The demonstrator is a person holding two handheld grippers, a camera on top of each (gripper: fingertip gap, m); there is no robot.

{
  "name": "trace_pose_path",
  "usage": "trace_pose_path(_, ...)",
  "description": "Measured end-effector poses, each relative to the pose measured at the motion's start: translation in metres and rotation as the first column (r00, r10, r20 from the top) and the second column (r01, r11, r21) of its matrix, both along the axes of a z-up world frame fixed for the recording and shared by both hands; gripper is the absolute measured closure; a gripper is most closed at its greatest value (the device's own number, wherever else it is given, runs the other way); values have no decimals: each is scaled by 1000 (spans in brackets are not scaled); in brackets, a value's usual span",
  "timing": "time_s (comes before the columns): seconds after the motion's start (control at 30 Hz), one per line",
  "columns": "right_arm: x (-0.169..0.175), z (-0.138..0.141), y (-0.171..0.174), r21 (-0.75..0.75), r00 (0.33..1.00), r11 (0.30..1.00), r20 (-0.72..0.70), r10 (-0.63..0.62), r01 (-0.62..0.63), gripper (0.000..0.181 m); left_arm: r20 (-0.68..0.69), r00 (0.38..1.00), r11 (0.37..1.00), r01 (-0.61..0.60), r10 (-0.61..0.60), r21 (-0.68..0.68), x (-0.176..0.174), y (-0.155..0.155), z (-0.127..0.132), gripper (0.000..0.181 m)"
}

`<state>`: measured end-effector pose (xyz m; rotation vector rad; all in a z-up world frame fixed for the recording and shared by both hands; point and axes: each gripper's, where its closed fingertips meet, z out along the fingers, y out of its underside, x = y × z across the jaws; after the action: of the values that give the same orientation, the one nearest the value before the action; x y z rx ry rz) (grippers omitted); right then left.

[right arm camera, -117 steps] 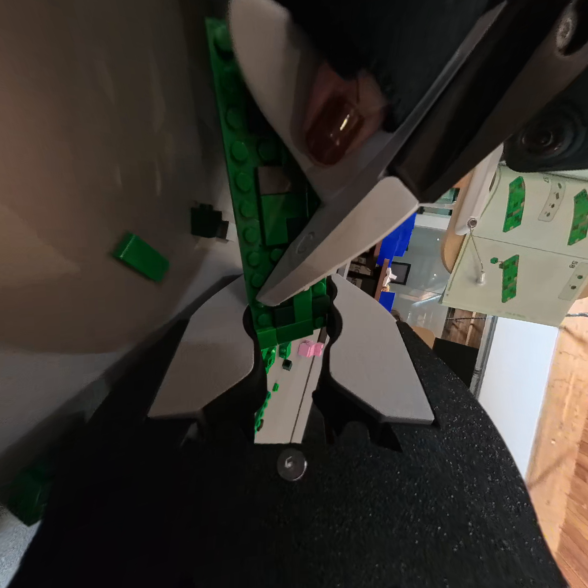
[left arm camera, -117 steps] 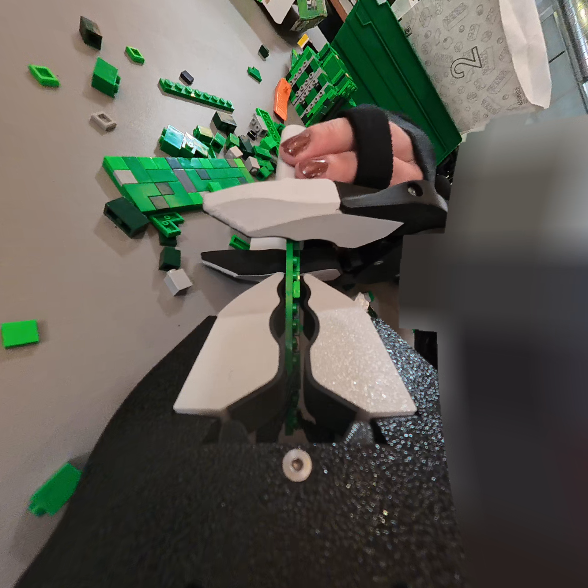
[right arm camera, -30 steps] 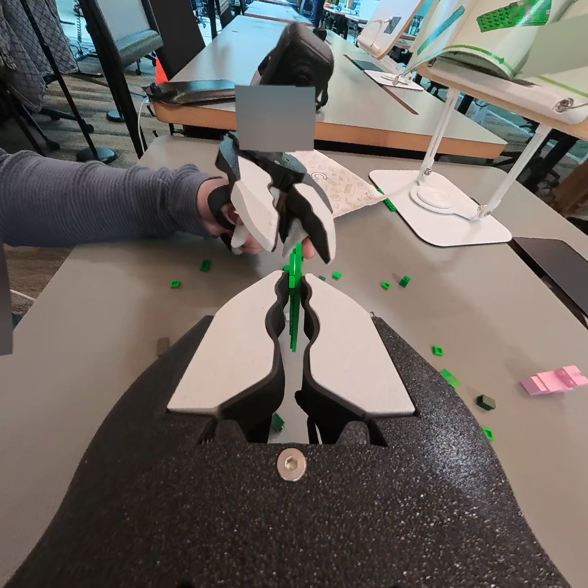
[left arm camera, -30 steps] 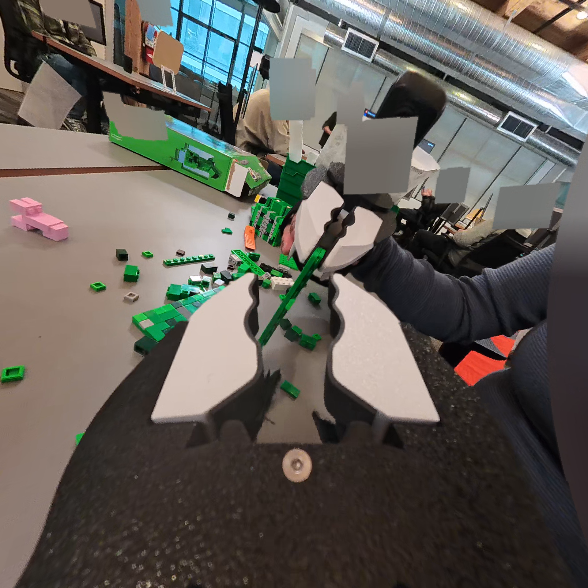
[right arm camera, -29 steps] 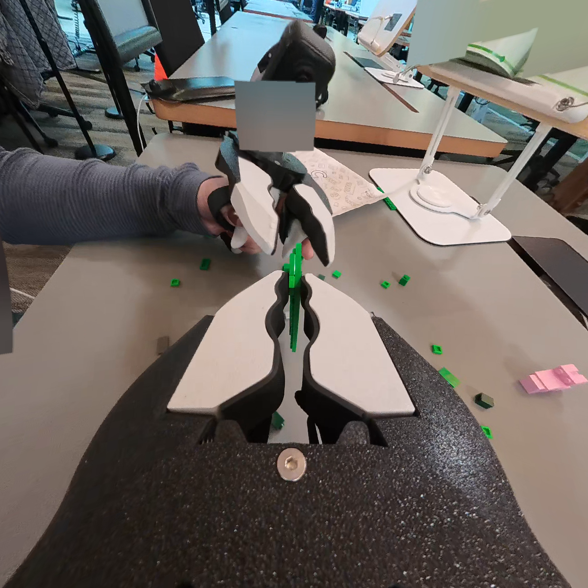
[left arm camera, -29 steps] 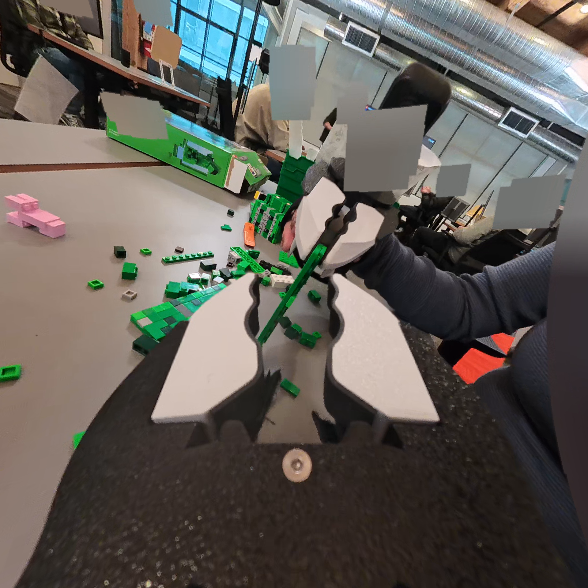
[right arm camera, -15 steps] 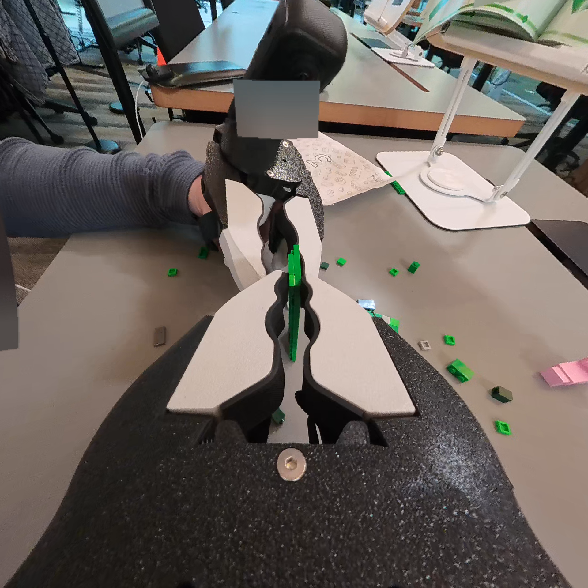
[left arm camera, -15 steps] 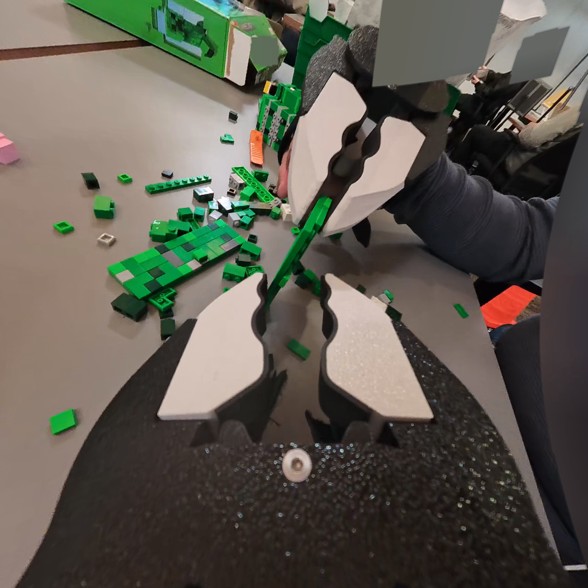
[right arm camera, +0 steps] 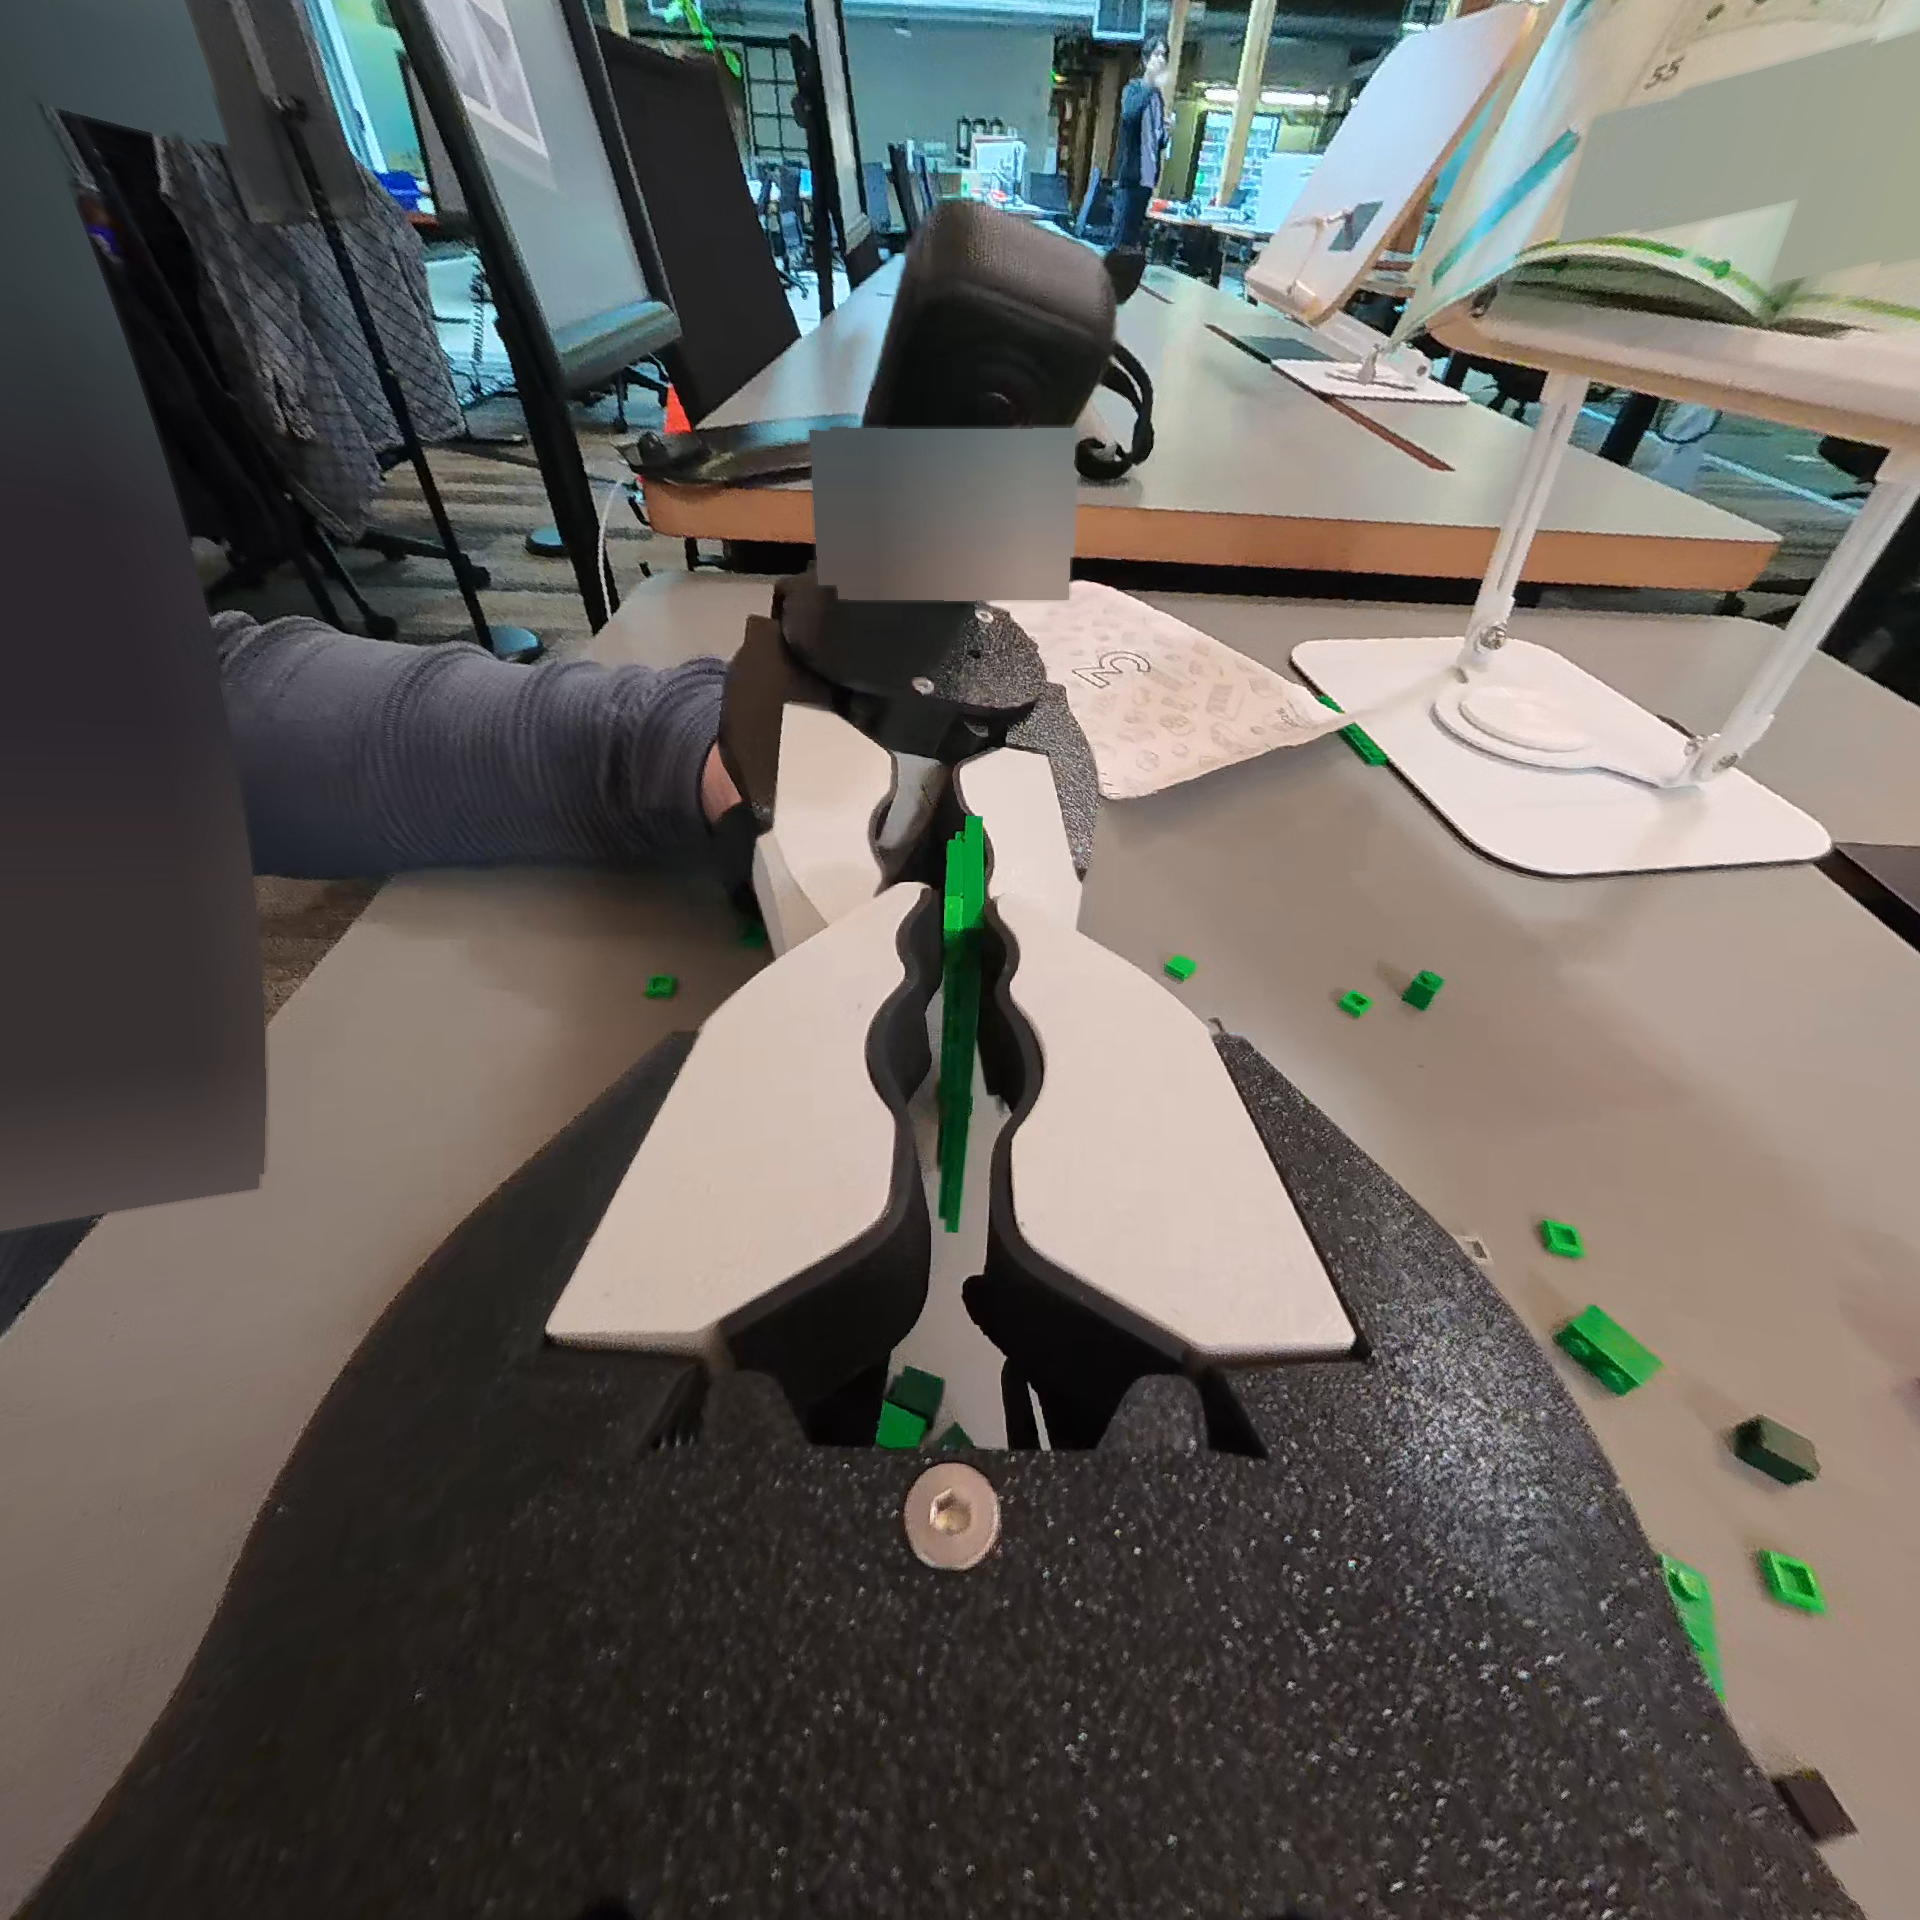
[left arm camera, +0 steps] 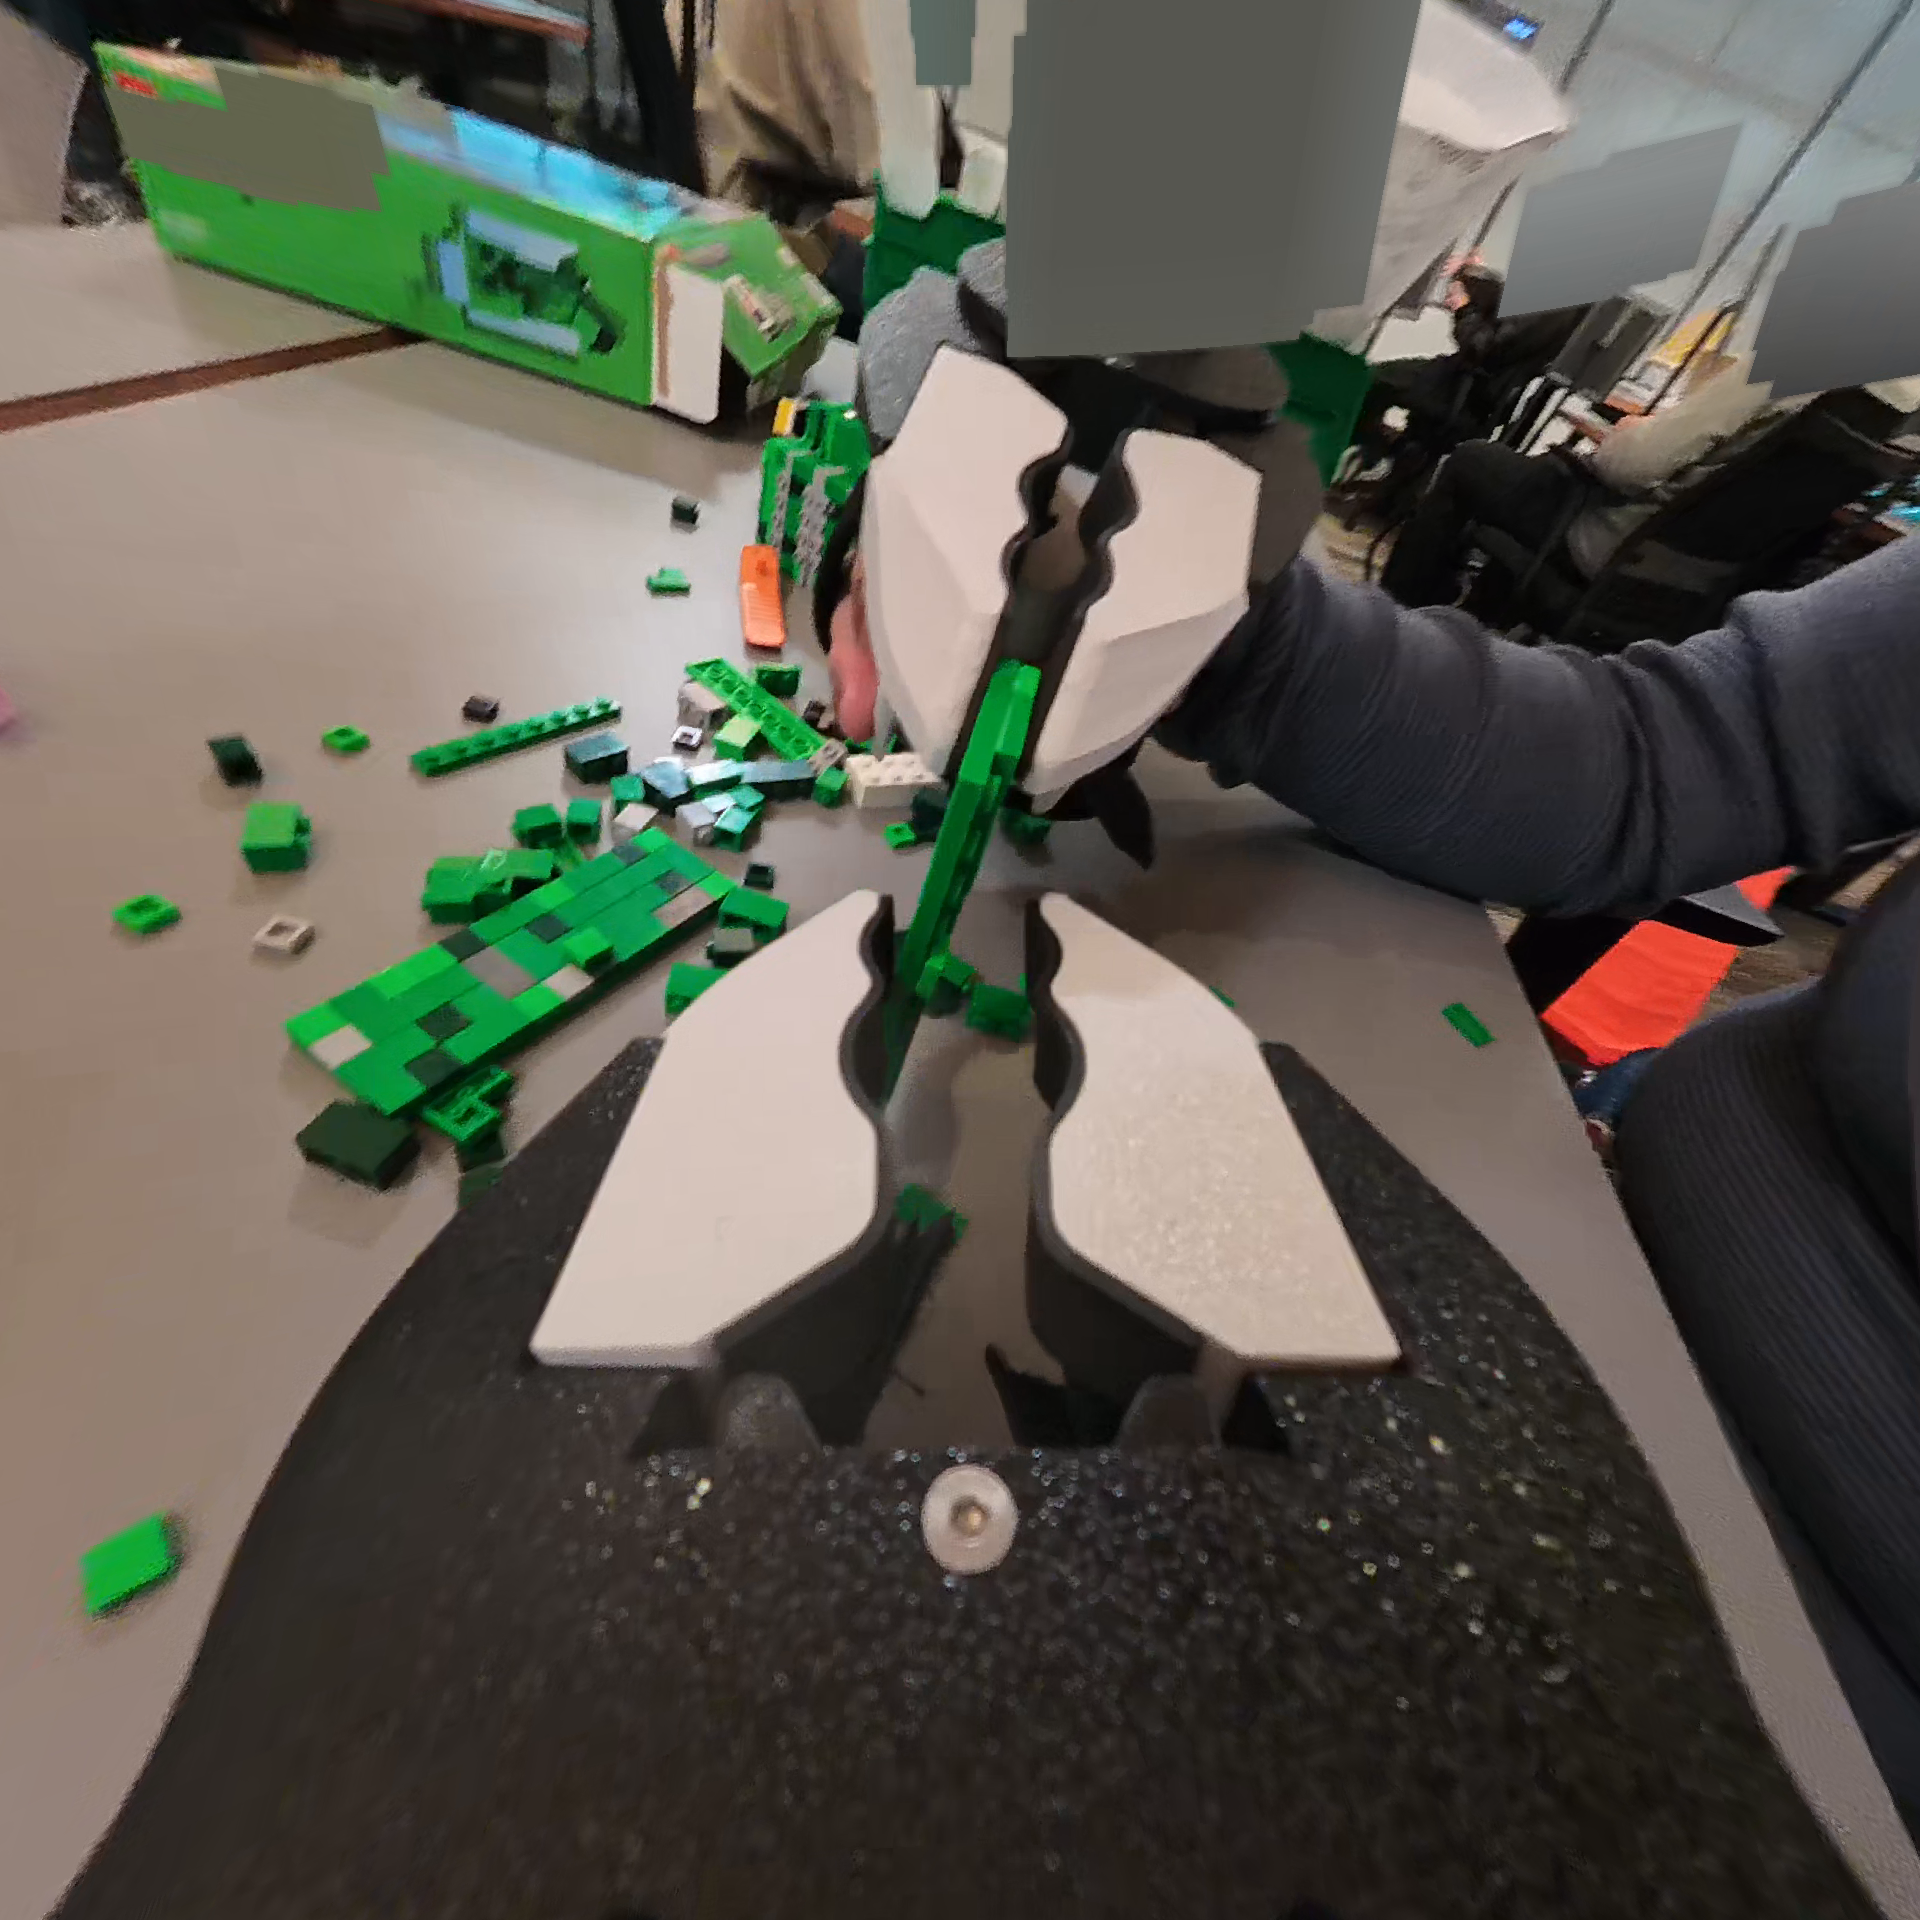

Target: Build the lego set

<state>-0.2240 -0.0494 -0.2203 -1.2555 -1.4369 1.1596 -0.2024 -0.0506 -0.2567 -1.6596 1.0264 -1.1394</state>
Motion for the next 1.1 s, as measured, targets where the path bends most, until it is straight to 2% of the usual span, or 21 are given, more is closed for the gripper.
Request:
trace_pose_path(0.17,4,5,-3,-21,999,999,-22,26,-27,175,121,990,996,77,-70,-55,-2,-8,15,151)
trace_pose_path(0.3,8,9,-7,-68,997,995,-36,66,-68,175,207,972,991,125,-113,-48,-7,-15,29,155)
trace_pose_path(0.43,7,4,-10,-71,997,994,-7,82,-82,174,151,980,989,141,-132,-46,-5,-19,22,160)
trace_pose_path(0.47,5,2,-10,-65,997,995,1,79,-79,173,128,983,989,139,-132,-49,-4,-19,19,164)
trace_pose_path(0.5,4,1,-9,-55,998,996,8,69,-69,173,104,987,990,128,-122,-58,-3,-18,15,175)
trace_pose_path(0.6,1,-6,6,62,998,997,41,-47,45,168,53,998,993,44,-39,-106,-4,-6,5,176)
trace_pose_path(0.73,-1,-4,14,264,984,954,65,-164,142,135,108,991,974,-60,85,-218,-15,12,7,176)
trace_pose_path(0.8,-4,-12,19,415,961,895,139,-241,164,125,140,983,964,-79,118,-254,-21,15,11,176)
trace_pose_path(0.9,-10,-19,23,603,922,779,180,-343,172,135,115,980,962,-132,163,-238,-26,20,11,176)
trace_pose_path(0.97,-14,-16,24,604,916,770,157,-368,206,140,102,980,968,-147,170,-206,-26,20,12,176)
trace_pose_path(1.03,-13,-15,26,539,920,811,152,-360,228,143,97,978,968,-167,187,-185,-28,22,12,176)
trace_pose_path(1.1,-9,-7,32,506,918,815,104,-382,282,144,109,974,966,-177,200,-188,-31,24,13,176)
